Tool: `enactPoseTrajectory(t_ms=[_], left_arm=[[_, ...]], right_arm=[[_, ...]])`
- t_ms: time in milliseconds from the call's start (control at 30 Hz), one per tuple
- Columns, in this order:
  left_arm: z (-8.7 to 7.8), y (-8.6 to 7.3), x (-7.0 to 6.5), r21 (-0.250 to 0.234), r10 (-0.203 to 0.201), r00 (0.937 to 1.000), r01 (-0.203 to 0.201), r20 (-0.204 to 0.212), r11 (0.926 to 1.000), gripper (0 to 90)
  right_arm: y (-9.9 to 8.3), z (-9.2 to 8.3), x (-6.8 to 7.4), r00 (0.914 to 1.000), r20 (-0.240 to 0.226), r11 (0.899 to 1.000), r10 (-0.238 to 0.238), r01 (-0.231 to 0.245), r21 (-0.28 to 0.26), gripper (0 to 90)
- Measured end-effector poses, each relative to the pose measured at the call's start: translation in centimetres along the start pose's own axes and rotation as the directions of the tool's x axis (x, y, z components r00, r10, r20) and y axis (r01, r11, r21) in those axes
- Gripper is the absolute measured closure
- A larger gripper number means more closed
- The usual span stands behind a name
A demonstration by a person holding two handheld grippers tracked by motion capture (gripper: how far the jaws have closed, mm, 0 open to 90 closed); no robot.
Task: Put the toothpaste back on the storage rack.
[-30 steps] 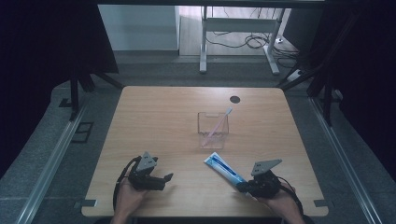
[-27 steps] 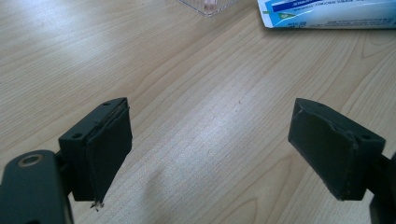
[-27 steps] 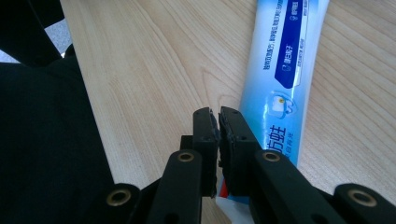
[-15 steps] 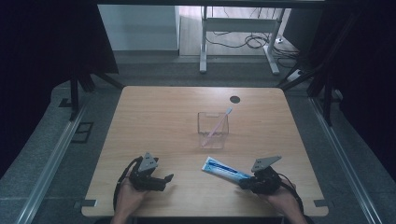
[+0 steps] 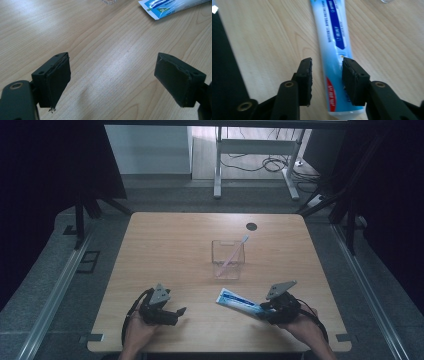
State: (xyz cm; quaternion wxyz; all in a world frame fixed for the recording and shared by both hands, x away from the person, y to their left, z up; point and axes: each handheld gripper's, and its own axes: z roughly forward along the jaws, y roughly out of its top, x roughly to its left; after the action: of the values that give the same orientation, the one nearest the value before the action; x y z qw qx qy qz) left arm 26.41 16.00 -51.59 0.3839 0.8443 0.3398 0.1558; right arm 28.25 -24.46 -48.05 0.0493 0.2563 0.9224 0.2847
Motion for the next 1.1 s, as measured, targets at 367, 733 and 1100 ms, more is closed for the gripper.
enactPoseTrajectory(t_ms=[367,733,1100], left_arm=[[0.1,0.0,0.0,0.008,0.009,1.0,-0.009,0.001,0.9999,13.8],[0.2,-0.1,0.0,0.018,0.01,0.9999,-0.01,0.002,0.9998,13.8],[0.5,-0.4,0.3,0.045,-0.004,1.0,0.003,0.008,0.999,13.5]], right_arm=[[2.0,1.4,-0.5,0.998,-0.001,0.992,-0.064,0.063,0.113,50.6],[3.7,3.5,-0.7,0.9933,0.003,0.977,-0.115,0.113,0.182,44.9],[4.9,5.1,-0.8,0.9916,-0.015,0.96,-0.128,0.128,0.247,49.3]])
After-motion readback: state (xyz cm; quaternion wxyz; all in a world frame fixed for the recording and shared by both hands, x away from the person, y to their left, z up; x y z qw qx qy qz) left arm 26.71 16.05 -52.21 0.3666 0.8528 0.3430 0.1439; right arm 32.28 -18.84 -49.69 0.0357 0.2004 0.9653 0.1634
